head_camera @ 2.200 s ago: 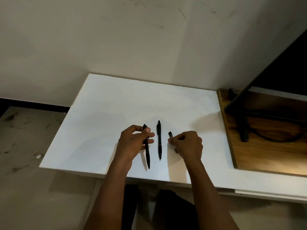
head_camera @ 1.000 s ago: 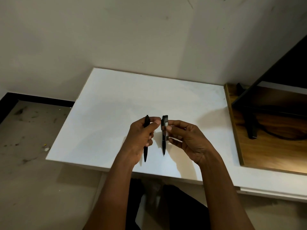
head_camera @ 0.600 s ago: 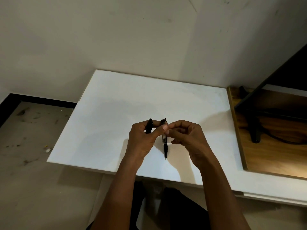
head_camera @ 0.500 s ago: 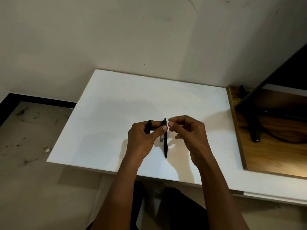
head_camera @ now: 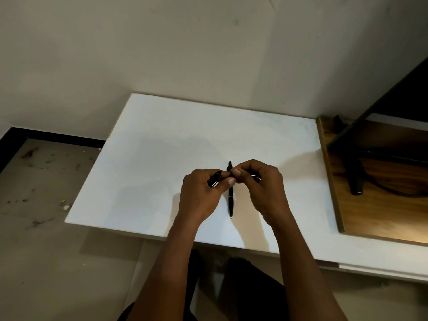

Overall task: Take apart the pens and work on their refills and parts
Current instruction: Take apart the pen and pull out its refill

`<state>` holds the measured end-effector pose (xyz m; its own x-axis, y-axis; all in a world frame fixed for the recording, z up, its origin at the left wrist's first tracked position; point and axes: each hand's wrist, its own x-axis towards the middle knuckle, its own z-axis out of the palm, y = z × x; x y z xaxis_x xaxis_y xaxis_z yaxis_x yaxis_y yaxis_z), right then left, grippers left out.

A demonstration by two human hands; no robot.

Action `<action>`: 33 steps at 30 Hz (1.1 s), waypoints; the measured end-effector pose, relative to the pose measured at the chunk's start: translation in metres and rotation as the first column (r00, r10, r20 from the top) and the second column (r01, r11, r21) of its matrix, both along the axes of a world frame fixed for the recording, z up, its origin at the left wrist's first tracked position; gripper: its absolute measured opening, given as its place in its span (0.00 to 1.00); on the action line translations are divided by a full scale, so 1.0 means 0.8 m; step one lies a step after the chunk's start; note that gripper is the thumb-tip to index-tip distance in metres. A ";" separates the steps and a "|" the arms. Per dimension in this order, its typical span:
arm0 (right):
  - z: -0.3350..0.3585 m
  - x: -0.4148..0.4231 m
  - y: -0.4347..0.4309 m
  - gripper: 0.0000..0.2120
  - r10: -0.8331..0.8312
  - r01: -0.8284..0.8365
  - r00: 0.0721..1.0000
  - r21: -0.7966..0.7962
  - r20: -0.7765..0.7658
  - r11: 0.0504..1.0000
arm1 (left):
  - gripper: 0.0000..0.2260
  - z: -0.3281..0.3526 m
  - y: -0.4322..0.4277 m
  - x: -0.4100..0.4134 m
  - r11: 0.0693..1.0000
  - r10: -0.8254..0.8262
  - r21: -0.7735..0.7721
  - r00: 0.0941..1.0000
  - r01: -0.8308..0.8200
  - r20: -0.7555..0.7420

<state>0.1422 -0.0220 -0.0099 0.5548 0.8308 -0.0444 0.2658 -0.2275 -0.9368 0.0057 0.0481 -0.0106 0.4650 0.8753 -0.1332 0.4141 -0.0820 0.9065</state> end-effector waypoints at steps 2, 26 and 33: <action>-0.003 -0.002 0.002 0.06 0.008 -0.008 0.999 -0.017 0.031 1.000 | 0.08 -0.001 0.000 0.000 1.000 0.003 0.008 1.000 -0.002 -0.020; -0.033 0.021 -0.014 0.07 -0.014 0.179 0.922 -0.393 0.387 0.902 | 0.04 -0.001 0.008 -0.009 0.980 0.110 -0.180 0.983 -0.083 0.145; -0.033 0.019 -0.014 0.04 -0.079 0.215 0.930 -0.357 0.360 0.909 | 0.05 -0.001 0.009 -0.010 0.982 0.104 -0.170 0.987 -0.083 0.121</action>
<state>0.1573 -0.0329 -0.0363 0.7077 0.6934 -0.1355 0.4782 -0.6113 -0.6306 -0.0026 0.0551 -0.0112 0.4048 0.8869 -0.2226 0.2922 0.1052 0.9506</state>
